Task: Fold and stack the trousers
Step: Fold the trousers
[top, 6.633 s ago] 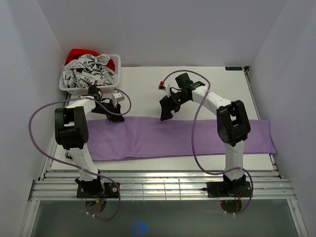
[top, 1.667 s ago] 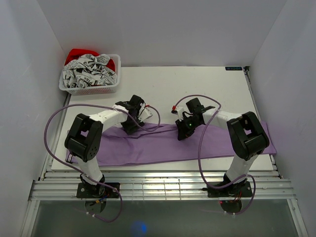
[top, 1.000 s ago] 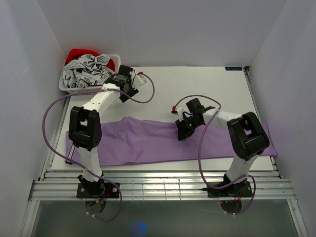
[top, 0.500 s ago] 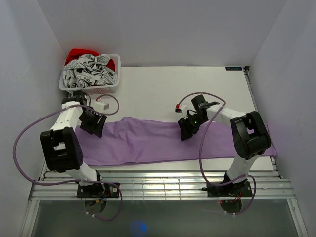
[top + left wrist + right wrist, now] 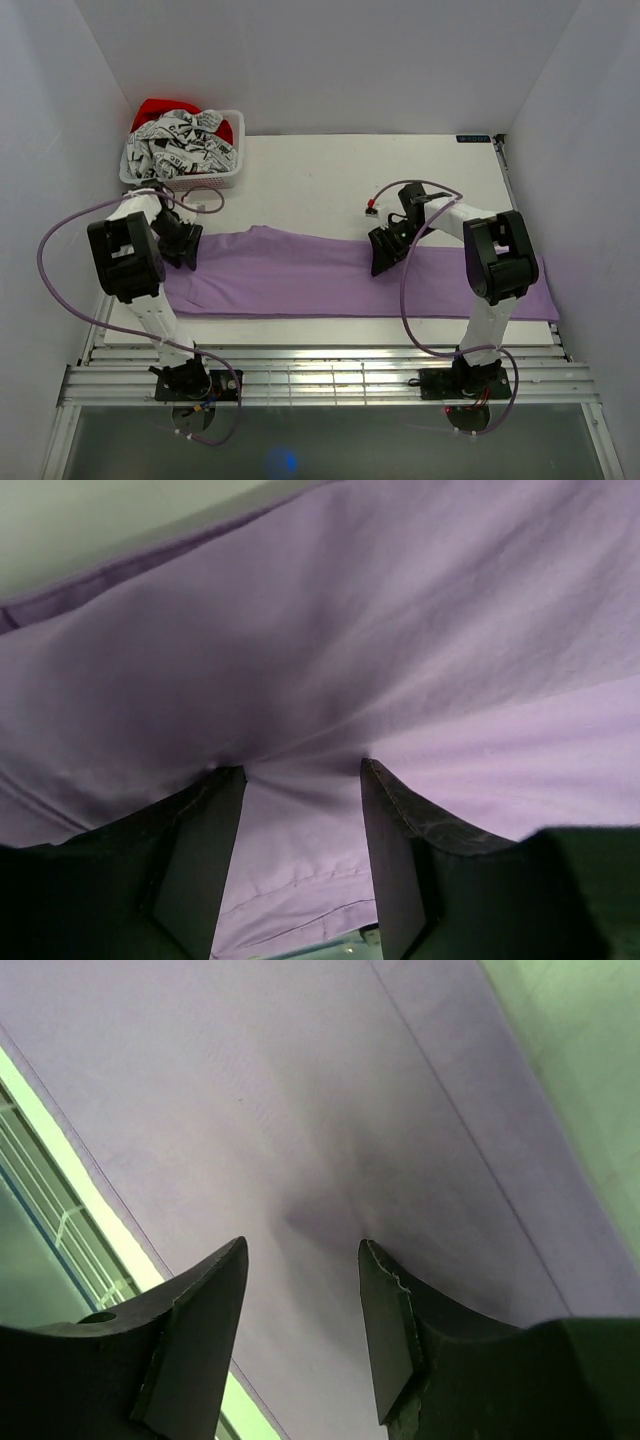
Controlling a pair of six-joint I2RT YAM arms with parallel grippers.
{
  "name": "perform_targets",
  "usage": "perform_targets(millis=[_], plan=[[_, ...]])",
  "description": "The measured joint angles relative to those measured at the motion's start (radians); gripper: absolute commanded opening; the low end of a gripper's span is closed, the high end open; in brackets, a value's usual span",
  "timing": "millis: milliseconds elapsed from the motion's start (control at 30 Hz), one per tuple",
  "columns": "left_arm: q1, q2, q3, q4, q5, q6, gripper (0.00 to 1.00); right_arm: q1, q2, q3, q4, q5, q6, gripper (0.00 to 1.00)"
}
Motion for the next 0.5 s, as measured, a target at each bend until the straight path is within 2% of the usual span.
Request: perform_targets(millis=[100, 133, 267, 400, 500], plan=[[0.001, 0.087, 0.142, 0.026, -0.004, -0.011, 0.63, 0.0, 0.061, 0.093, -0.016, -0.013, 0.018, 0.63], [0.0, 0.099, 0.164, 0.043, -0.006, -0.01, 0.63, 0.0, 0.079, 0.129, -0.014, -0.011, 0.022, 0.7], [0.003, 0.114, 0.189, 0.157, -0.092, 0.026, 0.64, -0.013, 0.079, 0.19, 0.017, 0.043, 0.021, 0.81], [0.03, 0.106, 0.178, 0.21, -0.153, 0.069, 0.64, -0.067, -0.002, 0.192, 0.006, 0.069, 0.014, 0.84], [0.06, 0.078, 0.15, 0.232, -0.158, 0.097, 0.66, -0.155, -0.113, 0.192, -0.017, 0.082, -0.006, 0.85]])
